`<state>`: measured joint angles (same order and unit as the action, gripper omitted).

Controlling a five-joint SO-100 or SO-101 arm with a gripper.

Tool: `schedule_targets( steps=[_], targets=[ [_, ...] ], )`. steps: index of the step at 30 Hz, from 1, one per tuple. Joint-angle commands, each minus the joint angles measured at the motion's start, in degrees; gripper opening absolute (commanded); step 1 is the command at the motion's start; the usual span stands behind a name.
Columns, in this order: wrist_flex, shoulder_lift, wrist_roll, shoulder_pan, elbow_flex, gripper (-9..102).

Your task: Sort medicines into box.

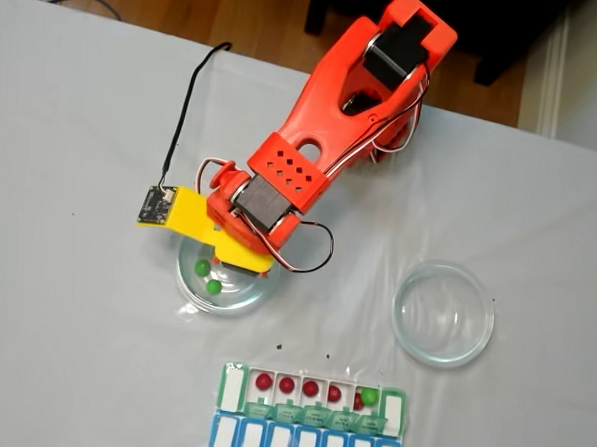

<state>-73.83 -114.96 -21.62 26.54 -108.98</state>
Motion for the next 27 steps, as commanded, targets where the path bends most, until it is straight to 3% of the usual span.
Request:
schedule_targets(
  steps=[1,11,27],
  targets=[
    [-0.26,-0.97,0.88,0.88,2.37,1],
    [3.87,2.90,1.23,2.99,1.14,1],
    [2.90,1.93,-2.46,4.13,-1.05,2]
  ],
)
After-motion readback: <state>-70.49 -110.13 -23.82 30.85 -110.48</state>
